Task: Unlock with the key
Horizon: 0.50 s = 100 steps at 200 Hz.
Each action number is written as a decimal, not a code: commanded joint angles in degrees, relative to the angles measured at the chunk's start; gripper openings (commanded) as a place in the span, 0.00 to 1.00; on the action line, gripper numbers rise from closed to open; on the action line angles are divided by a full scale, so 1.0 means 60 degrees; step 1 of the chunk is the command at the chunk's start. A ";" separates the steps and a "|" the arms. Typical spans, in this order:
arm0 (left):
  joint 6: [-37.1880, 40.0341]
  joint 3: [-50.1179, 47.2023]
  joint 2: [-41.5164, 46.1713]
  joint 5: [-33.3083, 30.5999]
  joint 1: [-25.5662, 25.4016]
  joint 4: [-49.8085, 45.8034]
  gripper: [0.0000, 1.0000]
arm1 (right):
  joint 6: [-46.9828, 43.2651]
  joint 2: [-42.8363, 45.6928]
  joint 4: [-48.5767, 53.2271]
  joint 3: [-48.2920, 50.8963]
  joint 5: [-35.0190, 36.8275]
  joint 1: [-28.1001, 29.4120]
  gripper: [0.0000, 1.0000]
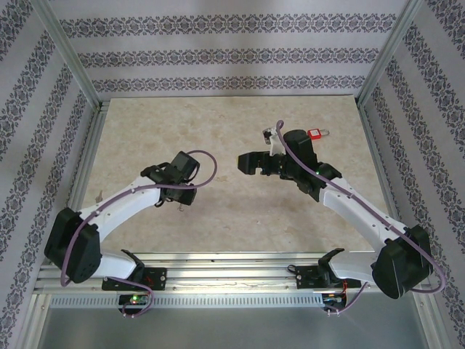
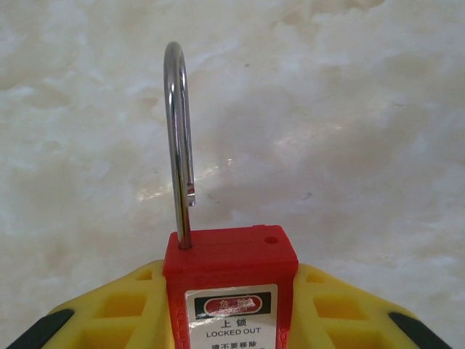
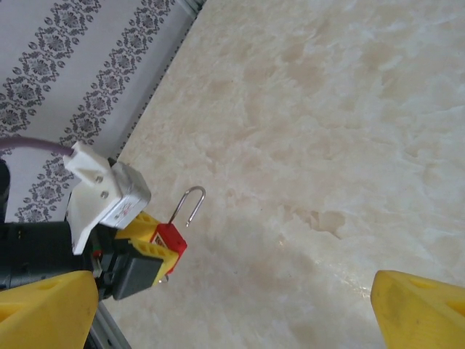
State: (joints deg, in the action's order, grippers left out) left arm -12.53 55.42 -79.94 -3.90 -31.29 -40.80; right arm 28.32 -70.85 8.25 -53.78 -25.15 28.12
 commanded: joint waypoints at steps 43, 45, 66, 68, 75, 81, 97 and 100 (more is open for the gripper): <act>-0.0211 0.0671 -0.1452 -0.0538 0.0447 -0.0970 0.00 | 0.0067 0.0494 -0.0481 0.0458 -0.0335 -0.0248 0.97; -0.0211 0.0689 -0.1496 -0.0537 0.0441 -0.0966 0.00 | 0.0059 0.0506 -0.0482 0.0472 -0.0335 -0.0248 0.97; -0.0225 0.0862 -0.1925 -0.0462 0.0448 -0.0935 0.00 | 0.0054 0.0667 -0.0394 0.0566 -0.0295 -0.0277 0.98; -0.0225 0.0865 -0.1962 -0.0463 0.0452 -0.0935 0.00 | 0.0048 0.0692 -0.0394 0.0576 -0.0292 -0.0288 0.98; -0.0225 0.0892 -0.2044 -0.0485 0.0448 -0.0911 0.00 | 0.0049 0.0751 -0.0376 0.0611 -0.0291 -0.0317 0.98; -0.0235 0.0896 -0.2100 -0.0467 0.0442 -0.0868 0.00 | 0.0069 0.0814 -0.0379 0.0641 -0.0291 -0.0335 0.98; -0.0224 0.0918 -0.2263 -0.0341 0.0447 -0.0813 0.00 | 0.0078 0.0957 -0.0341 0.0687 -0.0342 -0.0401 0.98; -0.0218 0.0928 -0.2286 -0.0347 0.0437 -0.0803 0.00 | 0.0090 0.0985 -0.0330 0.0698 -0.0356 -0.0408 0.98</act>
State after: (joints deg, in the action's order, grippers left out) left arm -12.95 59.18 -92.82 -5.65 -29.12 -44.21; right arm 28.56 -66.85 6.98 -50.48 -26.37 26.61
